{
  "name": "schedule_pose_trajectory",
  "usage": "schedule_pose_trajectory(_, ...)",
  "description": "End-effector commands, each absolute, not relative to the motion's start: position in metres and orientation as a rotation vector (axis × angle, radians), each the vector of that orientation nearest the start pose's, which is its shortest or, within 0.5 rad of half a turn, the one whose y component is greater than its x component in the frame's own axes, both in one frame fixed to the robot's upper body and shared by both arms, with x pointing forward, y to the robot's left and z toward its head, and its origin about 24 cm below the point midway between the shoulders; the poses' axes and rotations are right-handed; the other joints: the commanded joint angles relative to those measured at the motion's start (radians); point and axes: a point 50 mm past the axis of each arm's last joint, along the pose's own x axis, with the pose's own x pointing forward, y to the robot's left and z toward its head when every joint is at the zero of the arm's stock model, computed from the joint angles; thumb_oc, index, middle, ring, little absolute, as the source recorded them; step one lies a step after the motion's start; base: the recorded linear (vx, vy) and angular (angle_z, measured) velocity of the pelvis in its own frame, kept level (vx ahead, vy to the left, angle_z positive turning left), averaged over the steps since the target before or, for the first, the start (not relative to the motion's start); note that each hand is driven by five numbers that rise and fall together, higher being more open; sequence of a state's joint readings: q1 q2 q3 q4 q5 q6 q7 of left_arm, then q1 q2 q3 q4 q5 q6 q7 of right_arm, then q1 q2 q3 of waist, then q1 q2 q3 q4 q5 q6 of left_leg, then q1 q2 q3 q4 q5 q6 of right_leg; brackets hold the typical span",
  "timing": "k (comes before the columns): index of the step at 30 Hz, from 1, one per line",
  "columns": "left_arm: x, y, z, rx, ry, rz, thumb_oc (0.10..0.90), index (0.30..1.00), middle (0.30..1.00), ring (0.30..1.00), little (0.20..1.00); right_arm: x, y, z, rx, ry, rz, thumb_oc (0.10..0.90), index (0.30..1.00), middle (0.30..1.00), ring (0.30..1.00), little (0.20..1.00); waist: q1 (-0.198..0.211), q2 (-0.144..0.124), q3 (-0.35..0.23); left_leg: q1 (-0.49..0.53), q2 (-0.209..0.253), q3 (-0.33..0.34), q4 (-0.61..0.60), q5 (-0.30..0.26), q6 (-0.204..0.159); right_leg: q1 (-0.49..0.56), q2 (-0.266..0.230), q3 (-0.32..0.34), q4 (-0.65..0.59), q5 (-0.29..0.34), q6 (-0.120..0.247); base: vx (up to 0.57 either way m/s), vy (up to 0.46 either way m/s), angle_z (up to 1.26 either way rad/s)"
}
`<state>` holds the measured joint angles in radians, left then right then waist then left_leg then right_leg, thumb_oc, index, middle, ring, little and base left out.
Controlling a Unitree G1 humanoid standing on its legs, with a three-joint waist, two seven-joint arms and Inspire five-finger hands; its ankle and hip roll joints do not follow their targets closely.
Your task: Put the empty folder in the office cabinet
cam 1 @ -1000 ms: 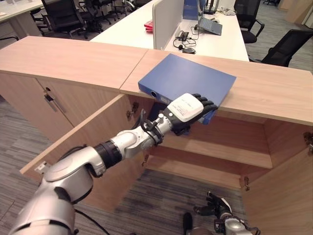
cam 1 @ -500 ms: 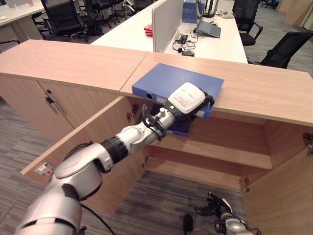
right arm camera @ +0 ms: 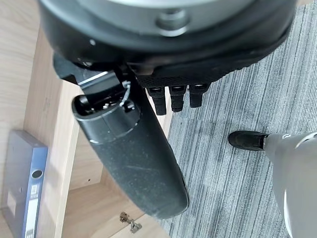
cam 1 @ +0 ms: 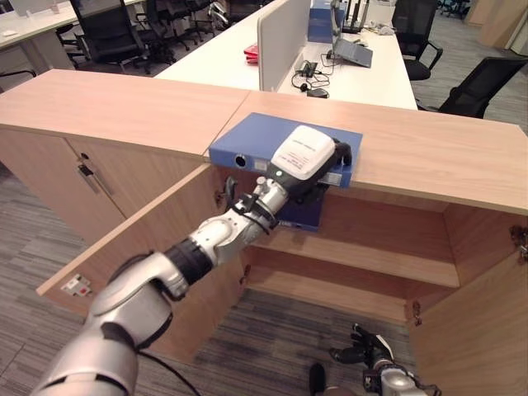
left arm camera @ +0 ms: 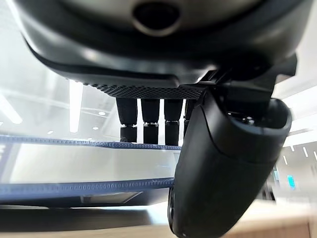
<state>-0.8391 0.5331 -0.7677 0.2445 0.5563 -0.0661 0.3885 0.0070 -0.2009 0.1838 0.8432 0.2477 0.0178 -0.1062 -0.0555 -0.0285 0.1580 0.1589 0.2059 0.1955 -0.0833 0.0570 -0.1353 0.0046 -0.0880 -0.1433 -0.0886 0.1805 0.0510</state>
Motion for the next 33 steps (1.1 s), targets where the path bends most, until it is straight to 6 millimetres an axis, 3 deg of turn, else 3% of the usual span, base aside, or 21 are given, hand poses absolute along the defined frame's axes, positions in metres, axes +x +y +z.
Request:
schedule_pose_trajectory(1, 0.313, 0.090, 0.239, 0.866, -0.974, -0.094, 0.400, 0.300, 0.300, 0.300, 0.300, 0.200, -0.198, -0.099, -0.032, 0.666, -0.141, 0.800, 0.900, 0.900, 0.900, 0.900, 0.001, -0.027, 0.055, 0.009, 0.016, -0.061, -0.004, -0.075, 0.009, 0.061, -0.061, -0.003, 0.001, -0.086, 0.047, 0.01, 0.010, -0.05)
schedule_pose_trajectory(3, 0.304, 0.095, 0.239, 0.786, -0.966, -0.100, 0.400, 0.300, 0.300, 0.300, 0.300, 0.200, -0.198, -0.097, -0.032, 0.658, -0.137, 0.800, 0.900, 0.900, 0.900, 0.900, 0.000, -0.024, 0.052, 0.010, 0.018, -0.060, -0.004, -0.078, 0.010, 0.062, -0.060, -0.002, 0.001, -0.089, 0.048, 0.01, 0.005, -0.03)
schedule_pose_trajectory(6, 0.276, 0.101, 0.227, 0.494, -0.896, -0.187, 0.400, 0.300, 0.300, 0.300, 0.300, 0.204, -0.201, -0.092, -0.019, 0.624, -0.126, 0.800, 0.900, 0.900, 0.900, 0.900, 0.004, -0.022, 0.041, 0.008, 0.018, -0.059, -0.004, -0.075, 0.012, 0.061, -0.060, 0.003, 0.001, -0.086, 0.045, 0.02, 0.005, 0.06)
schedule_pose_trajectory(7, 0.265, 0.103, 0.214, 0.318, -0.822, -0.253, 0.400, 0.300, 0.300, 0.300, 0.300, 0.204, -0.202, -0.088, -0.011, 0.603, -0.118, 0.800, 0.900, 0.900, 0.900, 0.900, 0.007, -0.017, 0.031, 0.014, 0.020, -0.056, -0.004, -0.079, 0.013, 0.066, -0.060, 0.002, 0.001, -0.089, 0.044, 0.04, 0.016, 0.07)
schedule_pose_trajectory(9, 0.260, 0.108, 0.195, 0.151, -0.702, -0.285, 0.400, 0.300, 0.300, 0.300, 0.300, 0.204, -0.205, -0.085, -0.003, 0.584, -0.114, 0.800, 0.900, 0.900, 0.900, 0.900, 0.008, -0.013, 0.016, 0.013, 0.019, -0.053, -0.004, -0.076, 0.014, 0.064, -0.061, 0.001, 0.001, -0.087, 0.042, 0.02, 0.008, -0.01)
schedule_pose_trajectory(11, 0.251, 0.117, 0.160, -0.207, -0.492, -0.287, 0.400, 0.300, 0.300, 0.300, 0.300, 0.201, -0.217, -0.079, -0.003, 0.549, -0.126, 0.800, 0.900, 0.900, 0.900, 0.900, 0.004, -0.001, -0.015, 0.010, 0.018, -0.046, -0.004, -0.074, 0.016, 0.061, -0.063, 0.001, 0.001, -0.086, 0.040, 0.03, 0.033, 0.01)
schedule_pose_trajectory(12, 0.248, 0.125, 0.155, -0.302, -0.464, -0.263, 0.400, 0.300, 0.300, 0.300, 0.300, 0.200, -0.223, -0.075, -0.011, 0.539, -0.128, 0.800, 0.900, 0.900, 0.900, 0.900, 0.003, 0.004, -0.022, 0.011, 0.019, -0.043, -0.004, -0.074, 0.016, 0.063, -0.063, 0.002, 0.001, -0.088, 0.040, 0.03, 0.032, -0.01)
schedule_pose_trajectory(14, 0.237, 0.141, 0.153, -0.424, -0.470, -0.226, 0.400, 0.300, 0.300, 0.300, 0.300, 0.198, -0.229, -0.070, -0.011, 0.515, -0.125, 0.800, 0.900, 0.900, 0.900, 0.900, 0.003, 0.017, -0.035, 0.013, 0.020, -0.039, -0.004, -0.075, 0.014, 0.068, -0.061, 0.001, 0.001, -0.096, 0.041, 0.03, 0.039, -0.06)
schedule_pose_trajectory(18, 0.229, 0.135, 0.139, -0.660, -0.399, -0.269, 0.400, 0.300, 0.300, 0.300, 0.300, 0.203, -0.224, -0.062, 0.014, 0.473, -0.092, 0.800, 0.900, 0.900, 0.900, 0.900, -0.001, 0.034, -0.044, 0.025, 0.023, -0.037, -0.004, -0.079, 0.014, 0.081, -0.058, 0.004, 0.001, -0.107, 0.041, 0.03, 0.024, -0.08)
schedule_pose_trajectory(22, 0.228, 0.137, 0.129, -0.692, -0.353, -0.258, 0.400, 0.300, 0.300, 0.300, 0.300, 0.211, -0.225, -0.045, 0.013, 0.390, -0.077, 0.800, 0.900, 0.900, 0.900, 0.900, -0.004, 0.039, -0.042, 0.028, 0.023, -0.037, -0.004, -0.081, 0.015, 0.084, -0.057, 0.007, 0.001, -0.110, 0.040, 0.00, 0.002, -0.01)
schedule_pose_trajectory(24, 0.226, 0.144, 0.121, -0.673, -0.325, -0.231, 0.400, 0.300, 0.300, 0.300, 0.300, 0.217, -0.230, -0.027, 0.000, 0.312, -0.072, 0.800, 0.900, 0.900, 0.900, 0.900, -0.007, 0.041, -0.041, 0.030, 0.023, -0.037, -0.004, -0.081, 0.015, 0.085, -0.056, 0.008, 0.001, -0.112, 0.040, 0.00, 0.003, -0.04)
schedule_pose_trajectory(25, 0.223, 0.147, 0.113, -0.675, -0.293, -0.216, 0.400, 0.300, 0.300, 0.300, 0.300, 0.219, -0.234, -0.007, -0.010, 0.229, -0.064, 0.800, 0.900, 0.900, 0.900, 0.900, -0.011, 0.043, -0.037, 0.031, 0.023, -0.037, -0.004, -0.081, 0.016, 0.085, -0.056, 0.009, 0.001, -0.113, 0.041, 0.00, 0.005, -0.13)
schedule_pose_trajectory(26, 0.223, 0.147, 0.113, -0.675, -0.292, -0.216, 0.400, 0.300, 0.300, 0.300, 0.300, 0.219, -0.234, -0.007, -0.010, 0.229, -0.064, 0.800, 0.900, 0.900, 0.900, 0.900, -0.011, 0.043, -0.038, 0.031, 0.023, -0.037, -0.004, -0.081, 0.016, 0.086, -0.056, 0.009, 0.001, -0.113, 0.041, 0.00, 0.001, -0.10)
schedule_pose_trajectory(29, 0.215, 0.148, 0.088, -0.695, -0.184, -0.210, 0.400, 0.300, 0.300, 0.300, 0.300, 0.225, -0.243, 0.056, -0.087, -0.029, -0.040, 0.800, 0.900, 0.900, 0.900, 0.900, -0.027, 0.043, -0.033, 0.032, 0.026, -0.036, -0.004, -0.087, 0.021, 0.082, -0.054, 0.011, 0.001, -0.113, 0.043, 0.00, -0.002, -0.01)
schedule_pose_trajectory(30, 0.215, 0.148, 0.088, -0.695, -0.183, -0.211, 0.400, 0.300, 0.300, 0.300, 0.300, 0.225, -0.243, 0.056, -0.087, -0.028, -0.040, 0.800, 0.900, 0.900, 0.900, 0.900, -0.026, 0.043, -0.034, 0.032, 0.026, -0.036, -0.004, -0.087, 0.021, 0.082, -0.054, 0.011, 0.001, -0.113, 0.043, 0.00, 0.000, 0.00)
schedule_pose_trajectory(32, 0.211, 0.144, 0.079, -0.733, -0.135, -0.230, 0.400, 0.300, 0.300, 0.300, 0.300, 0.226, -0.243, 0.083, -0.114, -0.142, -0.035, 0.800, 0.900, 0.900, 0.900, 0.900, -0.032, 0.042, -0.033, 0.034, 0.028, -0.036, -0.004, -0.091, 0.024, 0.080, -0.054, 0.013, 0.001, -0.110, 0.045, 0.00, 0.000, 0.00)
schedule_pose_trajectory(33, 0.205, 0.145, 0.070, -0.719, -0.081, -0.252, 0.400, 0.300, 0.300, 0.300, 0.300, 0.228, -0.239, 0.119, -0.134, -0.302, -0.037, 0.800, 0.900, 0.900, 0.900, 0.900, -0.038, 0.042, -0.034, 0.039, 0.030, -0.033, -0.004, -0.096, 0.027, 0.077, -0.053, 0.015, 0.001, -0.106, 0.046, 0.00, 0.000, 0.00)
